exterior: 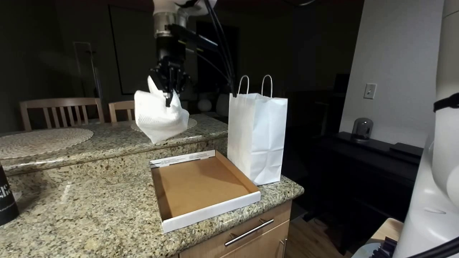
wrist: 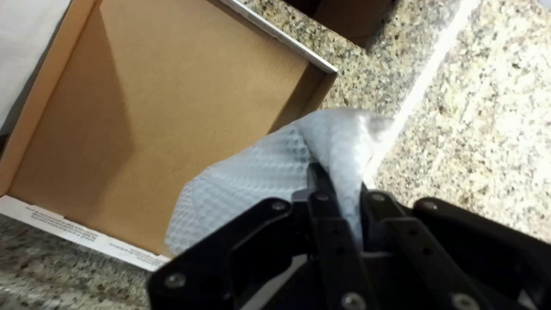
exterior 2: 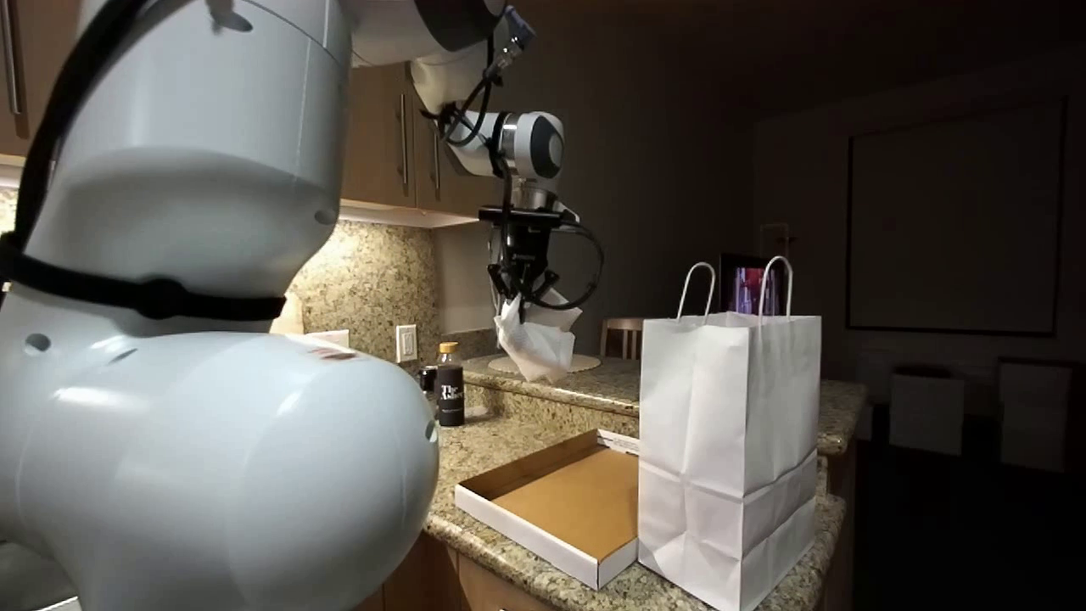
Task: Put the white towels inside the bag
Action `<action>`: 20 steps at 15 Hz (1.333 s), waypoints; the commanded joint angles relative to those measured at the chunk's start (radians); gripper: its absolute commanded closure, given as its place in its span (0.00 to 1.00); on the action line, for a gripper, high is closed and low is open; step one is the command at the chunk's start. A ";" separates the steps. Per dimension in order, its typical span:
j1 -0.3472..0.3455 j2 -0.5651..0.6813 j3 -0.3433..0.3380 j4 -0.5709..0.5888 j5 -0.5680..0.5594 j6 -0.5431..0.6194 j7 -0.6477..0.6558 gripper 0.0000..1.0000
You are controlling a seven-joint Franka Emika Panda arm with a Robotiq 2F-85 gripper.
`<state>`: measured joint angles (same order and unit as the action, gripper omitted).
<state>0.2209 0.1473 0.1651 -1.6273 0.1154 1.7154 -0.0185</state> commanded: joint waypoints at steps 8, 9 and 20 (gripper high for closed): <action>-0.148 -0.307 -0.132 -0.014 0.062 -0.060 0.007 0.92; -0.166 -0.330 -0.154 -0.025 0.063 -0.039 -0.012 0.92; -0.269 -0.274 -0.307 -0.131 0.070 0.026 -0.269 0.92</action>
<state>-0.0247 -0.1375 -0.1323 -1.7120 0.1516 1.6906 -0.2147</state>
